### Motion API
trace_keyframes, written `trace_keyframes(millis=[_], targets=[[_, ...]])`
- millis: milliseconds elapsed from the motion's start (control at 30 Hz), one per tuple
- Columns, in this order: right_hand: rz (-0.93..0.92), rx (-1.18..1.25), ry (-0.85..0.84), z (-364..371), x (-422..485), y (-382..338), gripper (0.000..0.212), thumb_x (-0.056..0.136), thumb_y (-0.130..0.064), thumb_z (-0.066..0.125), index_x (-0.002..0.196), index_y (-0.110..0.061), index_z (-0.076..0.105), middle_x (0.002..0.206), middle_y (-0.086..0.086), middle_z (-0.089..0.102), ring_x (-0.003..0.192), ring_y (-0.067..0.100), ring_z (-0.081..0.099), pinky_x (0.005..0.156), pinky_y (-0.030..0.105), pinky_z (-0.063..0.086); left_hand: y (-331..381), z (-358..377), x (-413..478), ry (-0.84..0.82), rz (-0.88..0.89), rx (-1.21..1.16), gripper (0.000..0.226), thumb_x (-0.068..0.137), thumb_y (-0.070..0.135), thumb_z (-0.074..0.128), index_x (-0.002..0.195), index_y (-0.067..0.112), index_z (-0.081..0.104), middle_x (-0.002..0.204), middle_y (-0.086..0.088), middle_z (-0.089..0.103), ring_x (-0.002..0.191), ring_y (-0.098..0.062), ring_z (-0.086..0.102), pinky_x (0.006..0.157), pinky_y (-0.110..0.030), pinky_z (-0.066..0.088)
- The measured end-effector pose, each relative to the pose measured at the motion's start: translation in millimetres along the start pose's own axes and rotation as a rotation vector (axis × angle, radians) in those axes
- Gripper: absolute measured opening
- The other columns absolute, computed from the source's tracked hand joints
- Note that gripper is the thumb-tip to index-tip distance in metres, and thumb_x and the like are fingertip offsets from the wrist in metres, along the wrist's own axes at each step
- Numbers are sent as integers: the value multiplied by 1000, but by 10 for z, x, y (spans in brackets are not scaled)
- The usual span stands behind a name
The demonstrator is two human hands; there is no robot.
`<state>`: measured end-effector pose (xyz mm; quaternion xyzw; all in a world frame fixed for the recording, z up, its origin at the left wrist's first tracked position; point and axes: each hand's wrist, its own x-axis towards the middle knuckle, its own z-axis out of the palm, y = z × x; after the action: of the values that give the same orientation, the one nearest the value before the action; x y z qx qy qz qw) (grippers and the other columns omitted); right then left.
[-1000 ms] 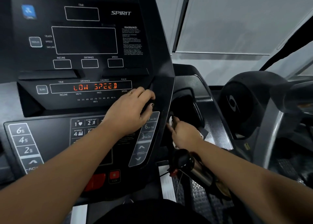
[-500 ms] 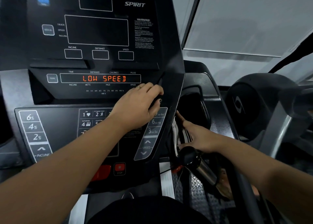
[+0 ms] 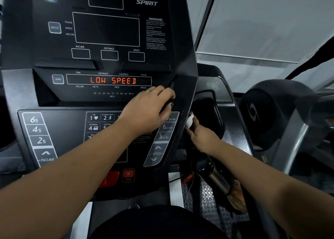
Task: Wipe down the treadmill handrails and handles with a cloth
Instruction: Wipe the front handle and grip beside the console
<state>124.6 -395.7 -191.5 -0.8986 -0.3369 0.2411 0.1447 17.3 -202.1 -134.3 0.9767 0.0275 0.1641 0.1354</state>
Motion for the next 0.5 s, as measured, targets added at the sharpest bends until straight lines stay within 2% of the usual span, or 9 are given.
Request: trace_keyframes(millis=[100, 133, 167, 233, 267, 400, 500], targets=[[-92, -75, -34, 4, -68, 50, 93, 93, -60, 41, 154, -16, -13, 82, -3, 63, 71, 16, 60, 65, 28, 41, 3, -1, -10, 4, -1, 5, 27, 98, 32, 43, 122, 23, 50, 111, 6, 57, 102, -15, 53, 86, -29, 43], [-125, -102, -48, -21, -109, 69, 98, 91, -62, 46, 154, -18, -14, 92, -2, 67, 77, 16, 63, 68, 29, 44, 3, -3, -12, 5, -4, 4, 27, 98, 32, 43, 123, 23, 50, 111, 6, 57, 102, -14, 53, 87, -29, 43], [-157, -127, -56, -45, -152, 106, 101, 89, -61, 50, 154, -20, -14, 111, 2, 68, 89, 17, 66, 75, 29, 47, 2, -1, -14, 6, -6, 2, 27, 98, 32, 43, 123, 24, 50, 111, 7, 57, 103, -14, 53, 87, -29, 43], [-232, -169, -71, -111, -268, 179, 103, 87, -62, 54, 154, -26, -14, 144, 3, 50, 116, 20, 59, 93, 30, 47, -3, 0, -21, 11, -6, 2, 27, 98, 33, 42, 123, 24, 50, 111, 7, 57, 103, -14, 53, 87, -29, 43], [-280, -193, -77, -145, -321, 232, 103, 85, -66, 53, 154, -28, -13, 150, 1, 43, 124, 19, 55, 98, 30, 45, -1, 3, -23, 13, -2, 2, 27, 98, 33, 42, 123, 24, 50, 111, 7, 57, 103, -13, 53, 87, -29, 44], [-426, -293, -86, -229, -300, 467, 99, 81, -76, 46, 156, -28, 1, 143, -2, 51, 123, 17, 54, 100, 30, 45, -7, 3, -31, 21, 3, -1, 26, 98, 33, 42, 122, 24, 50, 109, 7, 57, 100, -12, 53, 87, -31, 47], [-429, -362, -65, -230, -250, 518, 111, 72, -93, 23, 155, -21, 13, 136, -1, 56, 118, 18, 58, 97, 33, 48, -14, 7, -31, 31, 11, 1, 25, 98, 32, 43, 120, 23, 51, 108, 7, 58, 99, -13, 54, 85, -29, 47]])
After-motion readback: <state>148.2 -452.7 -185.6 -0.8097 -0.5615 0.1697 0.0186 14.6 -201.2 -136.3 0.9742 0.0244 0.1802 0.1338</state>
